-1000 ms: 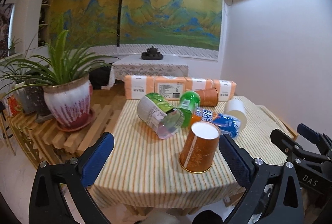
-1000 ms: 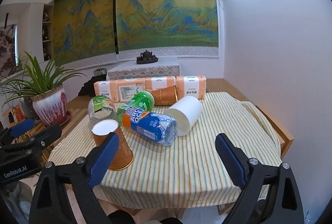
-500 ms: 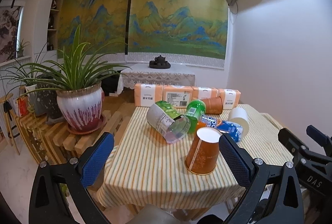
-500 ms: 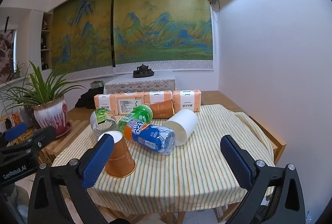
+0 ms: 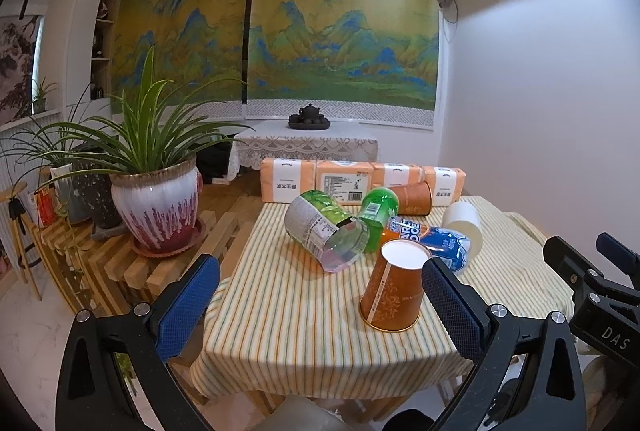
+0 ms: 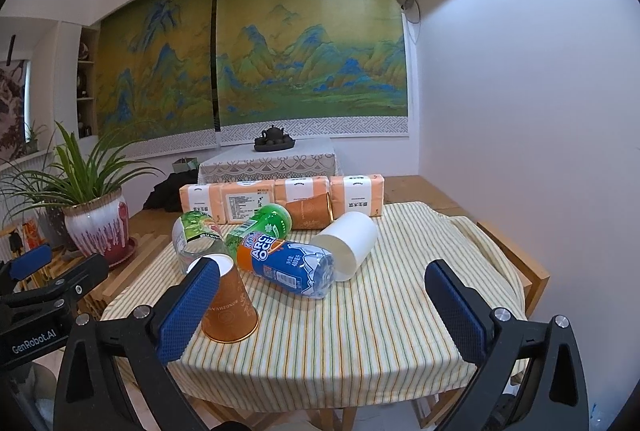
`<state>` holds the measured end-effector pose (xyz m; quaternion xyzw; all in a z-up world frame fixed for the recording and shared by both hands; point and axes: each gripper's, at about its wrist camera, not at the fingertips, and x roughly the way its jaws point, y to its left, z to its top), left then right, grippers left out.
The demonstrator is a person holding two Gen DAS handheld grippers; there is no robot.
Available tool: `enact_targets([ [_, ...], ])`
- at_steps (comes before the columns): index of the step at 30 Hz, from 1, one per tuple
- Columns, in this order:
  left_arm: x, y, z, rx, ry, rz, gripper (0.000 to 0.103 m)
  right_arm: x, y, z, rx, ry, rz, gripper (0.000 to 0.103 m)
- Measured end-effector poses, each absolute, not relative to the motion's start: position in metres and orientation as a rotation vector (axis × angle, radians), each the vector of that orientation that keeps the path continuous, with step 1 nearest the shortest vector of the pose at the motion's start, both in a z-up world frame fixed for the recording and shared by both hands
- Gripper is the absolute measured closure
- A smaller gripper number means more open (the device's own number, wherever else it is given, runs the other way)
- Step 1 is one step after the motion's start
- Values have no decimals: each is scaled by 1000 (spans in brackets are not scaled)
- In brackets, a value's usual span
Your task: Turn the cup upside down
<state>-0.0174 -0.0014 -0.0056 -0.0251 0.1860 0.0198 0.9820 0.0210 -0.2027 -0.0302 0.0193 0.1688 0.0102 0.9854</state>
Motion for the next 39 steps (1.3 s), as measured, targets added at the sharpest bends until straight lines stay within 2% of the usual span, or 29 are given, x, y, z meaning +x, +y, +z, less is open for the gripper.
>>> enact_targets([
  [39, -12, -3, -6, -36, 378, 41, 1, 26, -206, -34, 41, 353, 20, 2],
])
